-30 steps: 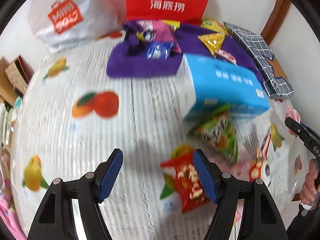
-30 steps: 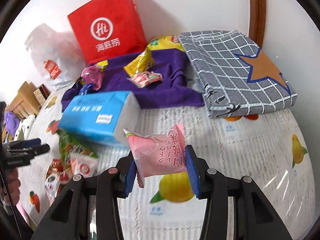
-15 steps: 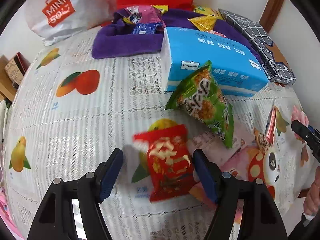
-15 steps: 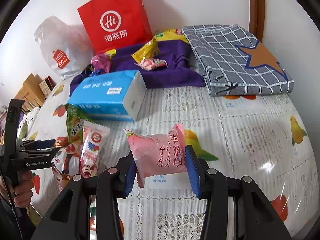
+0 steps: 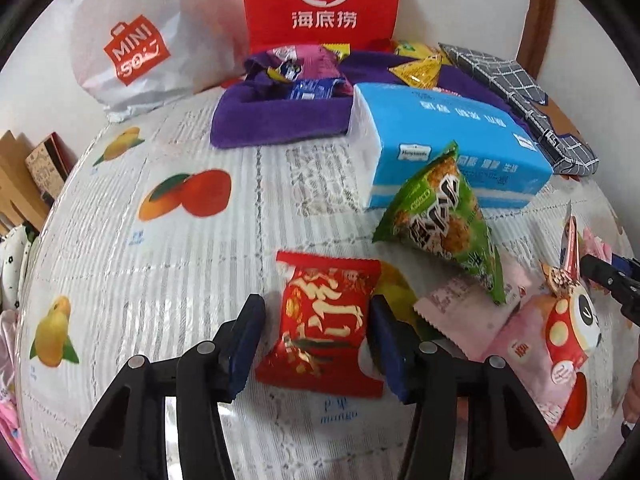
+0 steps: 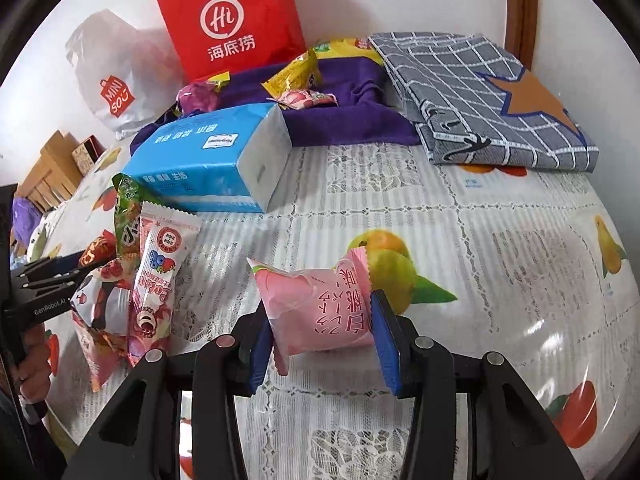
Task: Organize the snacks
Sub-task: 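Lift the pink candy with the right tool while the left tool grasps the red packet, then carry the red packet with the left tool while the right tool carries the pink candy to the towel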
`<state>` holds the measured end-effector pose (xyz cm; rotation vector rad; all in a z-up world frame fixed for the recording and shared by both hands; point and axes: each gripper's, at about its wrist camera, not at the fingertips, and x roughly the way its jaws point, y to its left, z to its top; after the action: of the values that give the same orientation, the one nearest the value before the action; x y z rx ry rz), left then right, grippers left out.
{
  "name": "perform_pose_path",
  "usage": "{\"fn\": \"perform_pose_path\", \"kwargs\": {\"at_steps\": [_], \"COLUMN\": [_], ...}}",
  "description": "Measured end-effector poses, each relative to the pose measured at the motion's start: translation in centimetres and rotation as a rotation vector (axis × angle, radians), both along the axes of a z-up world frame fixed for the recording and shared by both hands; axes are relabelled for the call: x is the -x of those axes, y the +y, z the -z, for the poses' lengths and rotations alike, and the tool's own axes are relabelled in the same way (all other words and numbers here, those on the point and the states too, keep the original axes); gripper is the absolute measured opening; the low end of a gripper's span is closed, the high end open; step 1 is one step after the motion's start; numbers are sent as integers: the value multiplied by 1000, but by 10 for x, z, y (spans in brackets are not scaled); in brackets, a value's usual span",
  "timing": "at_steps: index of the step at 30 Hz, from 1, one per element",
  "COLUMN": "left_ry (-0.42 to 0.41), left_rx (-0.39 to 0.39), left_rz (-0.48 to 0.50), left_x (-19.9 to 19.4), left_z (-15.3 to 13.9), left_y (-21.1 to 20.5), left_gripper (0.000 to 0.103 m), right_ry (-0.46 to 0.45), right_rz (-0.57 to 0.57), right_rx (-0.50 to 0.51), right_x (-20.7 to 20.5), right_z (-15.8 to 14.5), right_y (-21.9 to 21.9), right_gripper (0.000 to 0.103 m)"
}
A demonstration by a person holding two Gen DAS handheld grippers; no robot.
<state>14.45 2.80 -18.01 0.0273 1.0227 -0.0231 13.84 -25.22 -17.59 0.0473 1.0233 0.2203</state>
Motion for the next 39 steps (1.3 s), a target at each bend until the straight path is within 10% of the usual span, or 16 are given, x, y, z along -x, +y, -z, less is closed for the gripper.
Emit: {"fn": "perform_pose_path", "kwargs": {"at_steps": [15, 39], "left_ry": [-82, -74], "left_rx": [26, 81], "left_rz": [15, -7], "left_x": [6, 11], "left_z": [1, -24], "left_y": [1, 10], "left_gripper": [40, 38], "right_ry": [-76, -110], "right_rz": [33, 44], "right_rx": [130, 64], "right_x": [-5, 5], "right_z": [13, -14], "right_y": [16, 13], "right_gripper": [48, 37]}}
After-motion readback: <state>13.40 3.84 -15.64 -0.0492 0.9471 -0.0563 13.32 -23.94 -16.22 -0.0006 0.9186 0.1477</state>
